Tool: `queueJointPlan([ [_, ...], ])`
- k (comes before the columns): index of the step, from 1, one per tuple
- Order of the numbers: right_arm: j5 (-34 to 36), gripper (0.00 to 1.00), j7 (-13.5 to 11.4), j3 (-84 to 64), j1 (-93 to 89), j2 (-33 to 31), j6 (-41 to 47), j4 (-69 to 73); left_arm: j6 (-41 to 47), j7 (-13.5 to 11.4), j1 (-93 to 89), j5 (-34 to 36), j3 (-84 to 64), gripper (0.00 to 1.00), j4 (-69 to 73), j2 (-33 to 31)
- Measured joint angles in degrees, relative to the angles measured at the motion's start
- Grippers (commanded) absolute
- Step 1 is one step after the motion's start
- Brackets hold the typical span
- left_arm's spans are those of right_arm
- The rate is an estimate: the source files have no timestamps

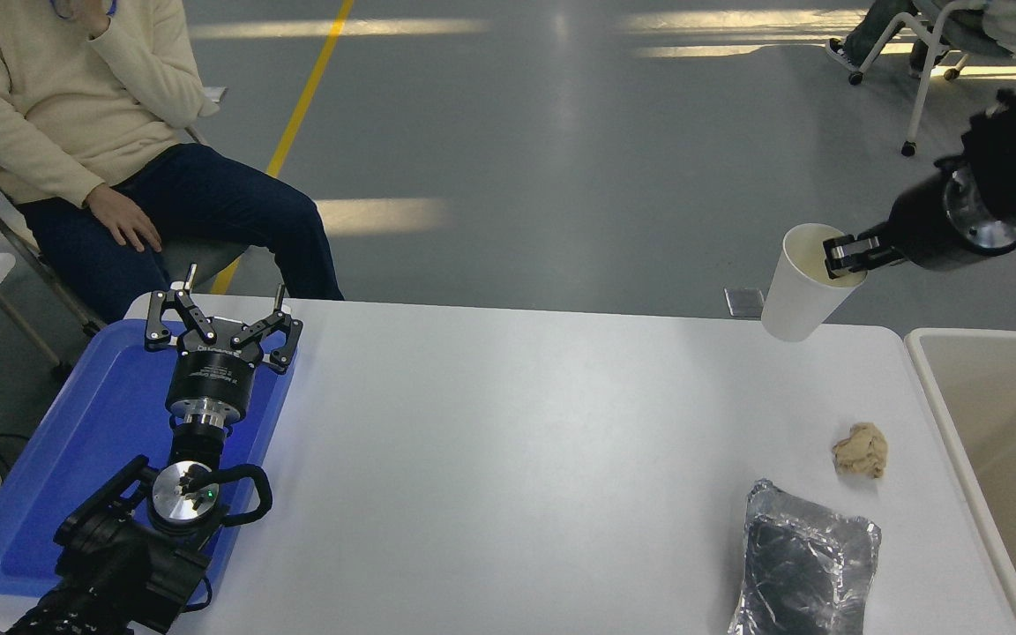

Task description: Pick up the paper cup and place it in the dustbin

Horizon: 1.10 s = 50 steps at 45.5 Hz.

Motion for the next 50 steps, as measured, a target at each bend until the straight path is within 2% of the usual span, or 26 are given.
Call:
queueJointPlan([
  [27,2.1,0.0,-4.6,-1.1,6.9,-2.4,2.4,2.4,0.0,0.0,0.0,0.0,0.0,1.0,0.0,0.0],
  [41,4.4,0.0,-9.3,-1.0,7.4,-5.8,2.1,2.6,0.0,0.0,0.0,0.0,0.0,1.0,0.0,0.0],
  [50,4.8,0.0,-12.1,-1.0,7.0,-10.9,2.0,2.1,0.0,0.0,0.0,0.0,0.0,1.0,0.0,0.0],
])
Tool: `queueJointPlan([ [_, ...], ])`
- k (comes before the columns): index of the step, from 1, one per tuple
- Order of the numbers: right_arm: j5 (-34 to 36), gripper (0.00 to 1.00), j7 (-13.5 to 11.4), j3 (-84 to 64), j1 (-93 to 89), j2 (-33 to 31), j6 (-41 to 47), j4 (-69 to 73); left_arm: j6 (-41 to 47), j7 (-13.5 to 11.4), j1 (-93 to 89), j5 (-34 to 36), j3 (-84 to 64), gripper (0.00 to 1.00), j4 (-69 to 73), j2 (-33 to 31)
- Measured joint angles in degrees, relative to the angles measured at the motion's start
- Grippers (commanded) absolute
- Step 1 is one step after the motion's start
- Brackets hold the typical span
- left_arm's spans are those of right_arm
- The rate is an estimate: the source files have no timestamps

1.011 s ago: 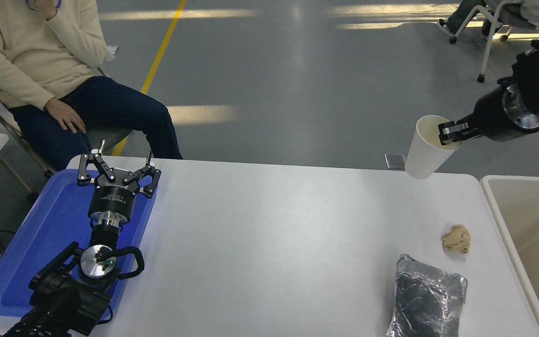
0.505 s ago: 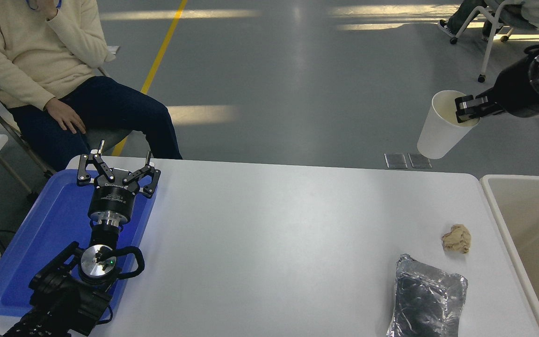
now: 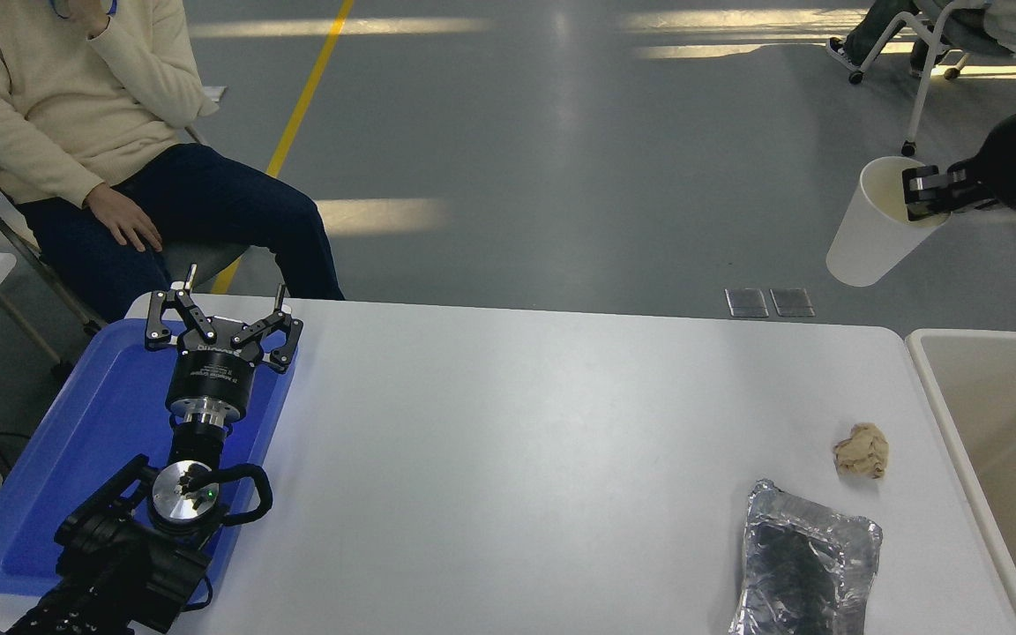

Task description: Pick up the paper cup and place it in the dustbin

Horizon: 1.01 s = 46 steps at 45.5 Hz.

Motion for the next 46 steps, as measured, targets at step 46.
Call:
queueJointPlan([
  [46,-5.7,0.0,0.3,19.7,-38.7,-17.1,-3.8,-35.8,0.0,-0.1,0.0,0.0,0.0,1.0,0.0,0.0],
])
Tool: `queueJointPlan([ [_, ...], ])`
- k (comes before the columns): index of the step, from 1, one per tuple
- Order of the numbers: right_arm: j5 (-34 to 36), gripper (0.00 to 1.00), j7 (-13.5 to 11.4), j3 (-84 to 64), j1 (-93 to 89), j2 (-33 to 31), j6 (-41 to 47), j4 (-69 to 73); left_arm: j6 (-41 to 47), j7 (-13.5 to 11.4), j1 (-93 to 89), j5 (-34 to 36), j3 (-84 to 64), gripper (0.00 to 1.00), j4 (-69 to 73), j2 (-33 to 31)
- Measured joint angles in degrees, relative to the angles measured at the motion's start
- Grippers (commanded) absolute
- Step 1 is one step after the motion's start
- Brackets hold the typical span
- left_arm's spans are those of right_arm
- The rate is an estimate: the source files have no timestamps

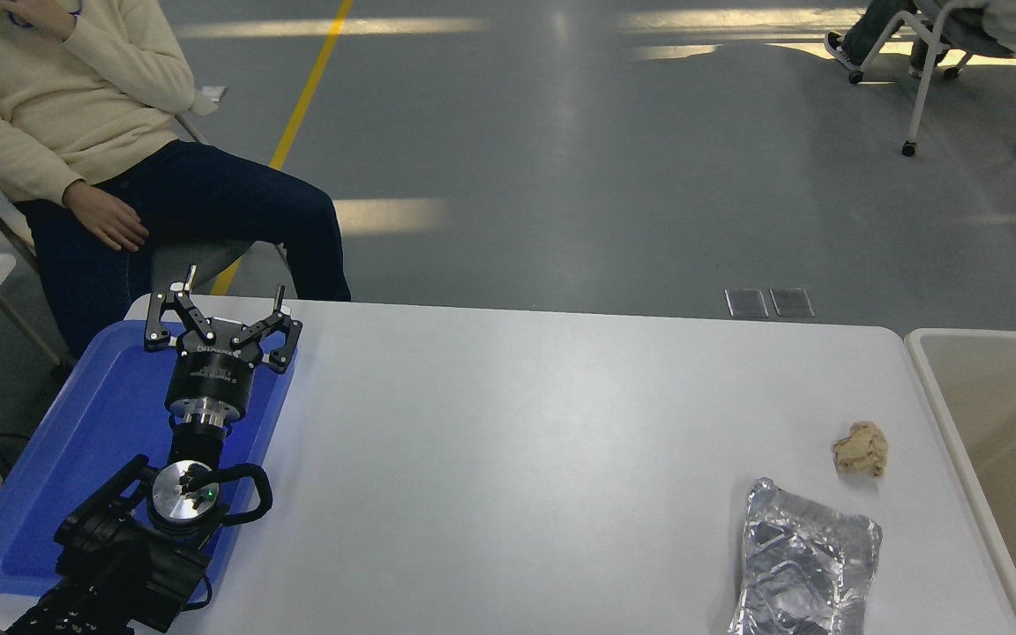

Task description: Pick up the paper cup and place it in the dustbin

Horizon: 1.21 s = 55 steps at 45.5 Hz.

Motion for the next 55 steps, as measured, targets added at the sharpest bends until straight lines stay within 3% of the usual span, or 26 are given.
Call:
queueJointPlan([
  [24,1.5,0.0,3.0,14.6,-25.0,7.7,-9.6,-16.0,0.0,0.0,0.0,0.0,0.0,1.0,0.0,0.0],
  [55,12.5,0.0,5.1,20.6,-48.2,23.4,-17.7,-29.0,0.0,0.0,0.0,0.0,0.0,1.0,0.0,0.0],
])
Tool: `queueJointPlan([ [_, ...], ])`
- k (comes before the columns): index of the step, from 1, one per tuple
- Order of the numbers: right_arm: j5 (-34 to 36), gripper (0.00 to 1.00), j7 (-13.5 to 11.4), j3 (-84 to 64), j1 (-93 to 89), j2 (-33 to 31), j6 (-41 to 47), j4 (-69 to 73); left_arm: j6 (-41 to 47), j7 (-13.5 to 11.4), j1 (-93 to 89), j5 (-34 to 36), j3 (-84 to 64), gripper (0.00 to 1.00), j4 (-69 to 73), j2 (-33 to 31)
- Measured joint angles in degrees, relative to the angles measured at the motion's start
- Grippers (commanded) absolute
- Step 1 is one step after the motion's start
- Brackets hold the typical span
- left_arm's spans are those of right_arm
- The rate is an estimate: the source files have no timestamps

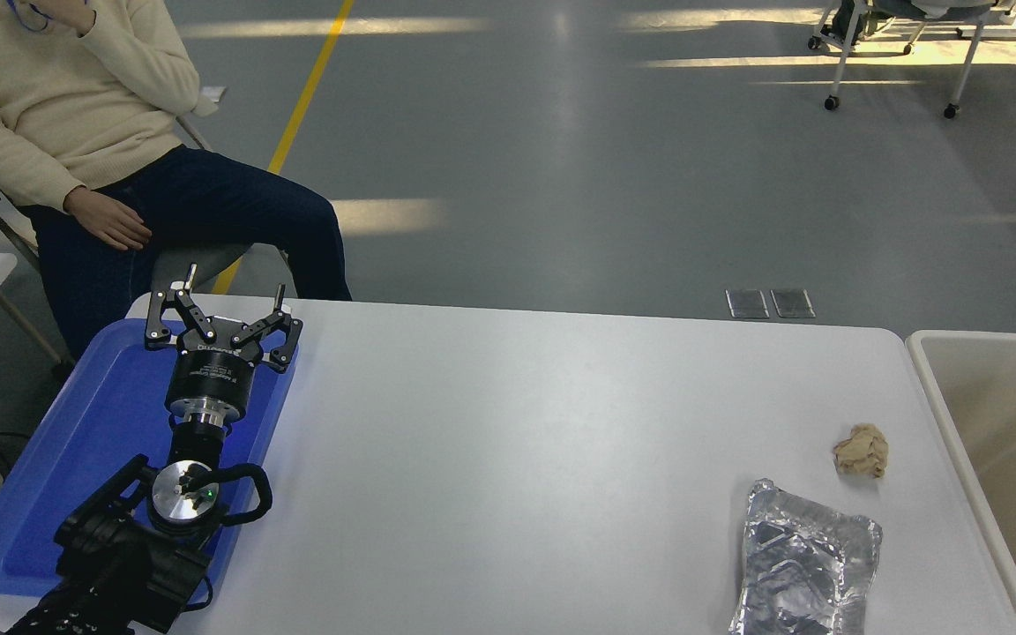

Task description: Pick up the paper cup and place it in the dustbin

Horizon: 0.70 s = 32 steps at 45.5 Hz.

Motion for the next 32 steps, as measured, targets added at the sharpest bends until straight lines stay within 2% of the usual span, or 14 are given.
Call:
queueJointPlan([
  [22,5.3,0.0,1.8,0.4,-6.4,5.6,-2.5,-3.1,0.0,0.0,0.0,0.0,0.0,1.0,0.1,0.0],
  [23,5.5,0.02,1.8,0.4,-6.6,5.8,-2.6,-3.1,0.0,0.0,0.0,0.0,0.0,1.0,0.1,0.0],
  [28,6.1,0.29,2.2,0.8,-7.2,6.7,-3.1,-3.3,0.0,0.0,0.0,0.0,0.0,1.0,0.1,0.0],
  [29,6.2,0.44,2.3,1.0,-7.2,6.8,-3.2,-3.3,0.0,0.0,0.0,0.0,0.0,1.0,0.1,0.0],
  [31,6.4,0.79,2.4,1.1,-7.3,6.9,-3.3,-3.3,0.0,-0.1,0.0,0.0,0.0,1.0,0.1,0.0],
  [32,6.5,0.86,2.5,1.3,-7.3,7.0,-3.3,-3.4,0.0,-0.1,0.0,0.0,0.0,1.0,0.1,0.0],
])
